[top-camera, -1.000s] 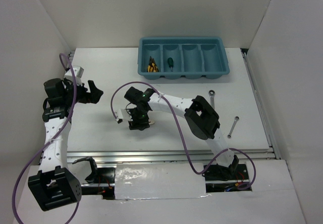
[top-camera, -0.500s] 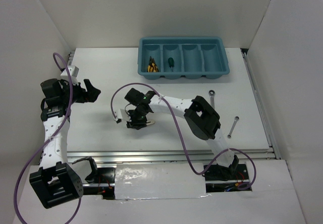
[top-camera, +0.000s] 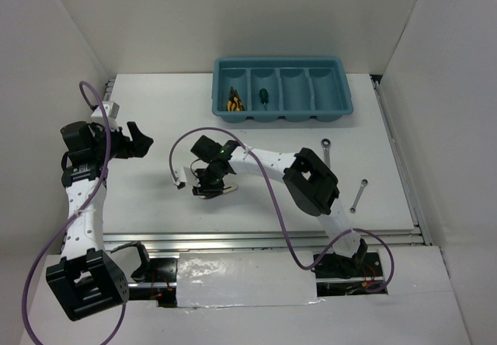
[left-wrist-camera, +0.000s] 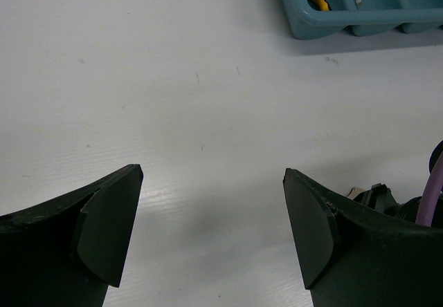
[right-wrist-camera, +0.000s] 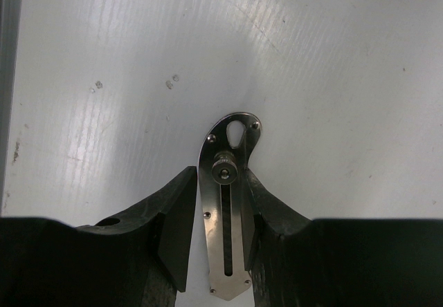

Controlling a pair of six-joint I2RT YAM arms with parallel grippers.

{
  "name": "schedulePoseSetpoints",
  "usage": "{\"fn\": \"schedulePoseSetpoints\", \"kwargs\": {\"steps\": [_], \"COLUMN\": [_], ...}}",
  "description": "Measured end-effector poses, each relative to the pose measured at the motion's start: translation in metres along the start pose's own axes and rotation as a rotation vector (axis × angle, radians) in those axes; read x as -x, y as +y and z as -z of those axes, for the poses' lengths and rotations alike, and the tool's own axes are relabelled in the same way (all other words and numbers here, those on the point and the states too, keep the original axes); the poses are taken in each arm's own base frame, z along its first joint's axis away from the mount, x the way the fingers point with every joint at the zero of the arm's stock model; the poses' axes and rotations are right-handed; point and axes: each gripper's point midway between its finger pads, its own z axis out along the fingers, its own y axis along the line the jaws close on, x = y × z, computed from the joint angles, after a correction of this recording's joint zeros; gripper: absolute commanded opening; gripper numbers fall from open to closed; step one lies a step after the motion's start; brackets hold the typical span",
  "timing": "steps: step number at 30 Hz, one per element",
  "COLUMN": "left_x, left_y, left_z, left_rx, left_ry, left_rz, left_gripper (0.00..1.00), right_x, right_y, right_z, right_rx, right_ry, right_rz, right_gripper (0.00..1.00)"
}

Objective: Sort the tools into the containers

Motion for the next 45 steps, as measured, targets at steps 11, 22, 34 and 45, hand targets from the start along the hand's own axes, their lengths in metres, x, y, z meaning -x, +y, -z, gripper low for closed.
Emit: {"fn": "schedulePoseSetpoints", "kwargs": {"steps": [11, 22, 34, 45], "left_x": [-0.007, -0.012, -0.011, -0.011], "left_y": [0.004, 0.004, 0.004, 0.004], "left_z": [-0.006, -0.009, -0.009, -0.009], "left_rx": [-0.005, -0.016, -0.017, -0.018], "left_ry": [0.026, 0.042, 0.042, 0.041], "left_rz": [0.019, 0.03, 0.028, 0.028], "left_gripper": [0.97, 0.97, 0.98, 0.98], "right_x": [0.001, -0.002, -0.004, -0.008], "right_y": [-0.004, -0.005, -0.003, 0.003], "right_z": [0.0, -0.002, -0.009, -0.004], "right_rx": [-0.013, -0.04, -0.052, -0.052], "right_ry": [-0.007, 0.037, 0.071, 0.06], "right_rz": [0.0, 0.028, 0.044, 0.002], "right_gripper": [0.39, 0.39, 0.36, 0.05]}}
